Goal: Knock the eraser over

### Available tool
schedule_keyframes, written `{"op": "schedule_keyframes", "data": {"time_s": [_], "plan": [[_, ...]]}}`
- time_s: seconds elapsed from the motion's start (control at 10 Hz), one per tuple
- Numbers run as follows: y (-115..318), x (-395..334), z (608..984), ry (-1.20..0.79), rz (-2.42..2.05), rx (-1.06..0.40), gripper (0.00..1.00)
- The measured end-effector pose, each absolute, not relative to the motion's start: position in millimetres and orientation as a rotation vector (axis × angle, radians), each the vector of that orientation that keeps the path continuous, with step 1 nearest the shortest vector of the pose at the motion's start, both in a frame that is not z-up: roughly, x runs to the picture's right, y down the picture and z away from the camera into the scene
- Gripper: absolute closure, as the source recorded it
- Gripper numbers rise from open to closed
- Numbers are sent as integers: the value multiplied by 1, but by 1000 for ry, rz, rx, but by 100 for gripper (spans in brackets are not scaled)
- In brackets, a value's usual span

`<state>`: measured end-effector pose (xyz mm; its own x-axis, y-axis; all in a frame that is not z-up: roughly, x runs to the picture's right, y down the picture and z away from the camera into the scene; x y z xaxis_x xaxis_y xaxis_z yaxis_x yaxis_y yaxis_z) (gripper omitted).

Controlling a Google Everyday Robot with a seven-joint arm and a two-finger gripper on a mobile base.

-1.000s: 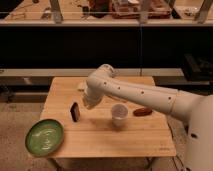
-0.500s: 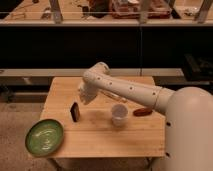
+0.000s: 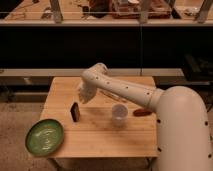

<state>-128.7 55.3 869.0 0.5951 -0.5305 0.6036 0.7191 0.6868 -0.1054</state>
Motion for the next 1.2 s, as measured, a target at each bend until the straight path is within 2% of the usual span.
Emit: {"op": "schedule_keyframes", "data": {"time_s": [0.7,1.2], "plan": [[46,-149,893,-586,-790,-364,67],[29,-172,891,-595,-836,-427,67]]}}
